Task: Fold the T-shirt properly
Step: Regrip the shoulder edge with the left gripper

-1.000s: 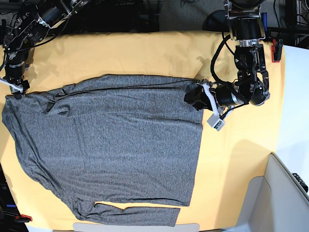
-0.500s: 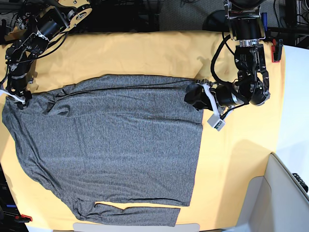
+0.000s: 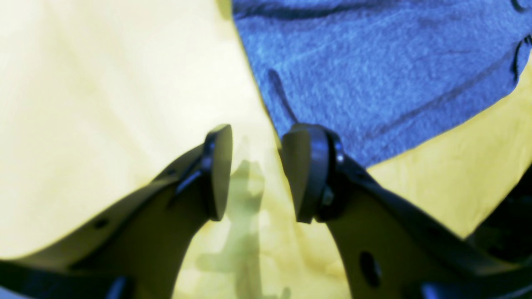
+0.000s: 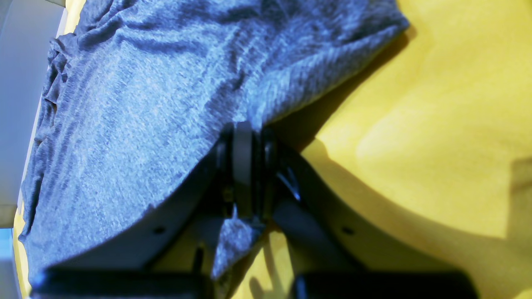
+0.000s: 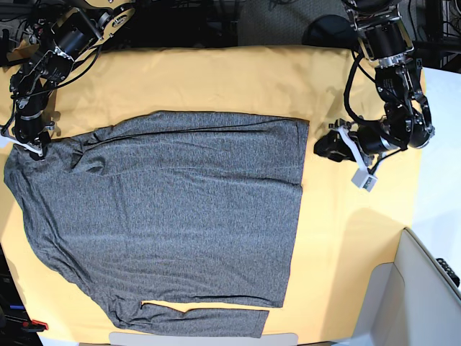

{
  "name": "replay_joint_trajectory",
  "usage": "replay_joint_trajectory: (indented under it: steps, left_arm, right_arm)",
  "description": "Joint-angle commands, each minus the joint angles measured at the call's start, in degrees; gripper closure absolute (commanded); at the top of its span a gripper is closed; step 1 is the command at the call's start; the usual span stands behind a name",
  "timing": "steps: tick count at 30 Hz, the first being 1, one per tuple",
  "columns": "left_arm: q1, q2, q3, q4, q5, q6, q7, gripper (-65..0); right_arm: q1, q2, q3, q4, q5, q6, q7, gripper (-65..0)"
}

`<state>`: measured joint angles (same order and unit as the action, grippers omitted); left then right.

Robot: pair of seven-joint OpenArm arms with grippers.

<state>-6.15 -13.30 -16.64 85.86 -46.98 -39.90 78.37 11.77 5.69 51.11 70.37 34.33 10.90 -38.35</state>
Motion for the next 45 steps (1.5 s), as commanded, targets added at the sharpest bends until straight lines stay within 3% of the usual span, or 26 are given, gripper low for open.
replay_joint_trajectory:
  steps: [1, 6, 11, 20, 28, 31, 36, 37, 45]
  left_arm:
    - [0.48, -0.37, -0.10, 0.68, -0.80, -0.10, 0.27, -27.6]
    - [3.03, 0.07, -0.10, -2.57, -0.89, -0.10, 0.27, -32.4]
    - [2.68, 1.04, -0.02, -7.84, -0.97, -0.10, -0.08, -32.3]
    - [2.50, 4.03, 4.73, -7.76, -1.06, -0.10, 0.27, -32.3]
    - [1.36, 4.29, 6.84, -7.76, -1.06, -0.10, 0.18, -32.2]
    - [1.36, 4.20, 6.58, -7.76, -1.06, -0.10, 0.01, -27.2]
    - [1.36, 3.94, 6.58, -7.76, -0.97, -0.10, 0.01, -2.5]
    - [1.36, 3.94, 6.58, -7.76, -0.97, -0.10, 0.01, 0.0]
    - [1.27, 3.85, 6.75, -3.10, -1.15, -0.10, 0.45, -0.3]
  right_arm:
    - [0.41, 0.24, -0.34, 0.18, -0.70, -0.13, -2.22, 0.0]
    - [0.23, 0.24, -0.34, 0.18, -0.70, -0.13, -2.22, 0.0]
    - [-0.74, 0.24, -0.34, 0.27, -0.70, -0.13, -2.22, 0.0]
    - [-1.18, 0.15, -0.43, 0.44, -0.70, -0.13, -2.22, 0.0]
    - [-1.18, 0.15, -0.43, 0.44, -0.70, -0.13, -2.22, 0.0]
    - [-1.35, 0.15, -0.43, 0.44, -0.70, -0.13, -2.22, 0.0]
    - [-3.46, 0.33, -2.63, 0.71, -0.70, -0.13, -2.31, 0.0]
    - [-4.25, 0.42, -3.77, 1.06, -0.70, -0.13, -2.05, 0.0]
    - [-9.35, 1.82, -8.52, 9.41, -0.79, -0.21, -1.96, 0.0]
